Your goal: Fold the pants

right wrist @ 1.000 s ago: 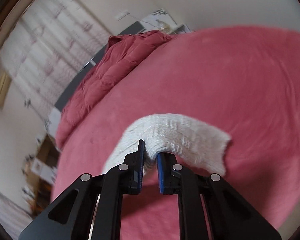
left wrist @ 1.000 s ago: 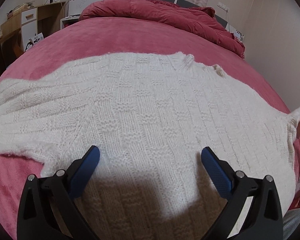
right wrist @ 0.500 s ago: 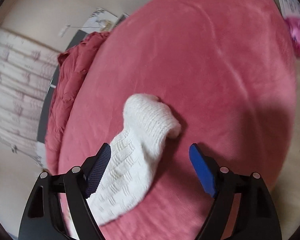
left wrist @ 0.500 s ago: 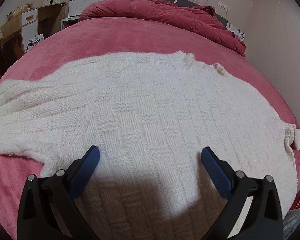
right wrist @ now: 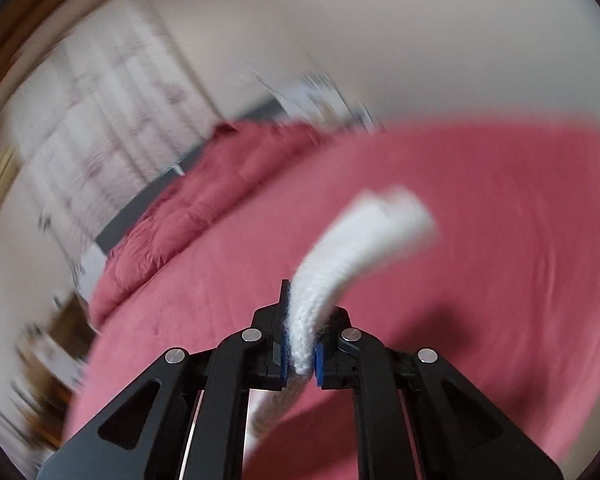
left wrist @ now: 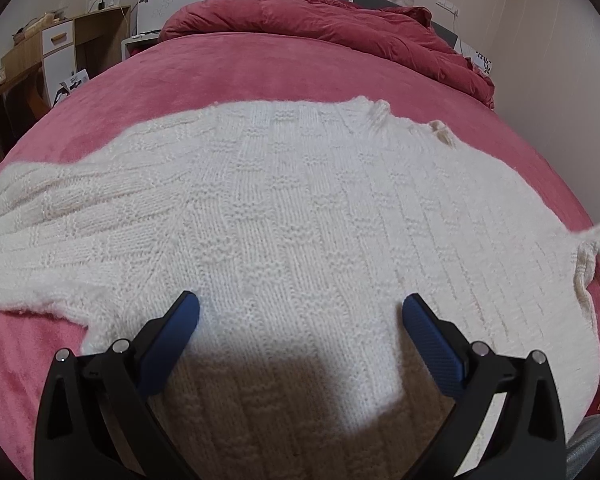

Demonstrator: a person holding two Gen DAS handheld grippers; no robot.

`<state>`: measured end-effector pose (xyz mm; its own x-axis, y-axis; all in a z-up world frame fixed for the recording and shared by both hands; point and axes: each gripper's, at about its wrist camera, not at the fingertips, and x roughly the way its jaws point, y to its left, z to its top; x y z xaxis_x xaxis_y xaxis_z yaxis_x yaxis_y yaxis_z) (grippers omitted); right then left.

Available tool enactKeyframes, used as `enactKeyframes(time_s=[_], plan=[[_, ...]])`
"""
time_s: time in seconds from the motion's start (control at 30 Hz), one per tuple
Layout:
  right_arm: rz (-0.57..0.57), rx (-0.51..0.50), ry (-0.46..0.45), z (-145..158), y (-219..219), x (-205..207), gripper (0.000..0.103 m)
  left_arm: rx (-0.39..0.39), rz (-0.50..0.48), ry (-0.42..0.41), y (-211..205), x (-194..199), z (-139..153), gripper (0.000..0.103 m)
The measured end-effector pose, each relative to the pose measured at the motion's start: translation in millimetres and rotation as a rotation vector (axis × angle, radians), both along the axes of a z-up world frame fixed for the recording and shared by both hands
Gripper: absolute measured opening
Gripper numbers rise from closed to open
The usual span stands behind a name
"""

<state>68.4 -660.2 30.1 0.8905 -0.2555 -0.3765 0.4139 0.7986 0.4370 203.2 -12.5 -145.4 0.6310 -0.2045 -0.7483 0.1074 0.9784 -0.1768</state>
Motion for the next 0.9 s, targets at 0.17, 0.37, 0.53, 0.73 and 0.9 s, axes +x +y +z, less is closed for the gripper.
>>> enactKeyframes(time_s=[0.17, 0.37, 0.53, 0.73, 0.9], plan=[[-0.125, -0.022, 0.271, -47.2, -28.6, -2.2, 0.009, 0.002, 0.0, 0.0, -0.4, 0.1, 0.1, 0.101], [-0.416, 0.211, 0.449, -128.1, -72.2, -28.0, 0.043, -0.001, 0.001, -0.002, -0.6, 0.4, 0.0, 0.101], [-0.469, 0.114, 0.385, -97.4, -29.1, -31.4, 0.043, 0.012, 0.001, 0.003, -2.0, 1.0, -0.5, 0.101], [-0.056, 0.025, 0.407, -96.3, 74.4, 31.4, 0.043, 0.015, 0.001, 0.003, -2.1, 0.8, -0.4, 0.101], [0.013, -0.118, 0.625, -130.4, 117.8, 77.5, 0.046, 0.014, 0.0, 0.003, -1.6, 0.6, 0.0, 0.101]])
